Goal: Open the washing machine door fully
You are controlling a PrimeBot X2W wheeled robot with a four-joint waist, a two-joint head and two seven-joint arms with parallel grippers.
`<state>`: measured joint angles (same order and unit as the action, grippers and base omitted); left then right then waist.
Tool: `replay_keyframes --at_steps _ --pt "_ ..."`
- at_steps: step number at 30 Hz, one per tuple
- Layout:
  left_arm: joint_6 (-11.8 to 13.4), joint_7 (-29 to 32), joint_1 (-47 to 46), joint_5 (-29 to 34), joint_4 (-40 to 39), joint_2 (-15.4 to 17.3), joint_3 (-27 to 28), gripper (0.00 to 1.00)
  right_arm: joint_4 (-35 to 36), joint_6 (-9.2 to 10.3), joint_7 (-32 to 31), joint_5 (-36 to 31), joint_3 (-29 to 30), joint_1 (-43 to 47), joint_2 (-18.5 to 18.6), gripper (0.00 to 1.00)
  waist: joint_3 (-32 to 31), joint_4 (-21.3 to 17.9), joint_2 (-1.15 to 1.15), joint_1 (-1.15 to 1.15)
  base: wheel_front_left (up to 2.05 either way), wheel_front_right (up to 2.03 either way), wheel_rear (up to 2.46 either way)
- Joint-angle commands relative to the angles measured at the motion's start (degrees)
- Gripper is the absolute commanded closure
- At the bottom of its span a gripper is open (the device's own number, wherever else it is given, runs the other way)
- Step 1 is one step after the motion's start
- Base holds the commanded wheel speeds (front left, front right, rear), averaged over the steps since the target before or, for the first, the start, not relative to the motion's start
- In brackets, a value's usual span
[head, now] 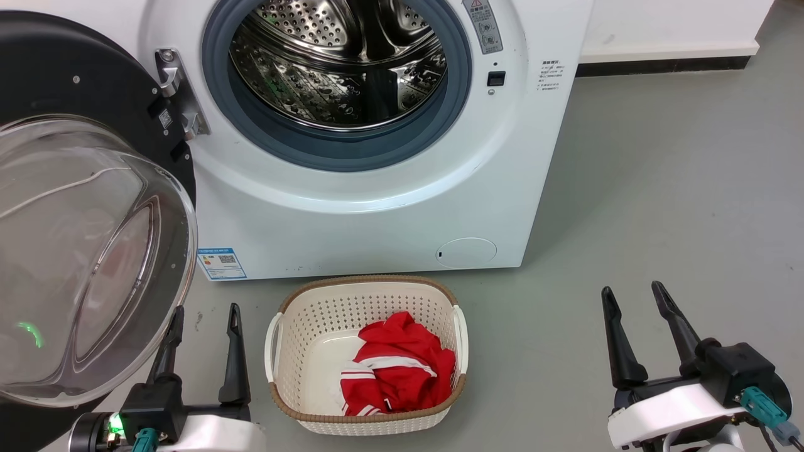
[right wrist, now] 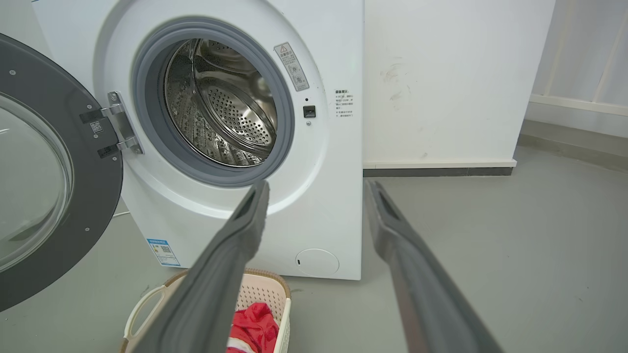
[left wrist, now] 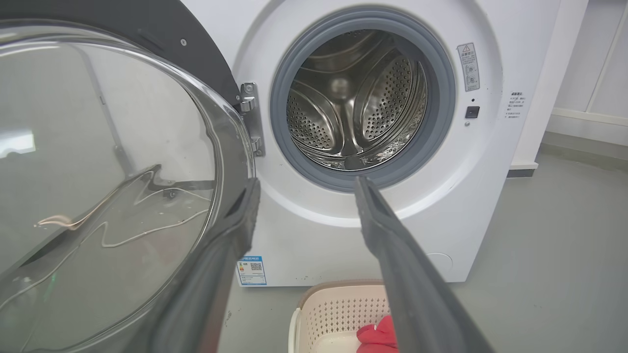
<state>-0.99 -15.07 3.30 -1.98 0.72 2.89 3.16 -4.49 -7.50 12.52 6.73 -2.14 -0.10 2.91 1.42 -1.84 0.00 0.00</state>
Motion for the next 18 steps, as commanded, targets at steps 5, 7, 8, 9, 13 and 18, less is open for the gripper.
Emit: replay_keyframes --at_steps 5,7,8,9,13,18 --pt "-0.2 -0.1 -0.7 0.0 0.2 0.0 0.3 0.0 -0.2 0.02 0.1 0.7 0.0 -0.2 -0.1 0.0 -0.1 0.0 0.0 0.0 0.0 0.0 0.0" --pt "-0.5 -0.1 -0.7 0.0 0.2 0.0 0.3 0.0 -0.1 0.02 0.2 0.7 0.0 -0.2 -0.1 0.0 -0.1 0.0 0.0 0.0 0.0 0.0 0.0" --pt "-0.4 0.0 0.0 -0.2 0.2 0.0 0.3 1.0 -0.1 0.0 0.0 0.7 0.0 0.0 0.0 1.0 -0.1 0.0 0.0 0.0 0.0 0.0 0.0" --pt "-0.4 0.0 0.0 -0.3 0.5 0.0 0.3 1.0 -0.4 0.0 0.1 0.9 0.0 0.1 0.0 1.0 -0.1 0.0 0.0 0.0 0.0 0.0 0.0" --pt "-0.6 1.4 -0.7 -3.2 2.7 -0.1 1.0 1.0 -1.1 0.0 -0.2 3.9 -0.2 0.7 0.0 1.0 -0.1 0.1 0.0 0.0 0.0 0.0 0.0" --pt "-1.0 3.0 -1.4 -9.5 3.5 -0.1 1.3 1.0 -1.8 0.0 -1.3 10.4 0.0 0.1 0.5 1.0 -0.2 0.1 0.0 0.0 0.0 0.0 0.0"
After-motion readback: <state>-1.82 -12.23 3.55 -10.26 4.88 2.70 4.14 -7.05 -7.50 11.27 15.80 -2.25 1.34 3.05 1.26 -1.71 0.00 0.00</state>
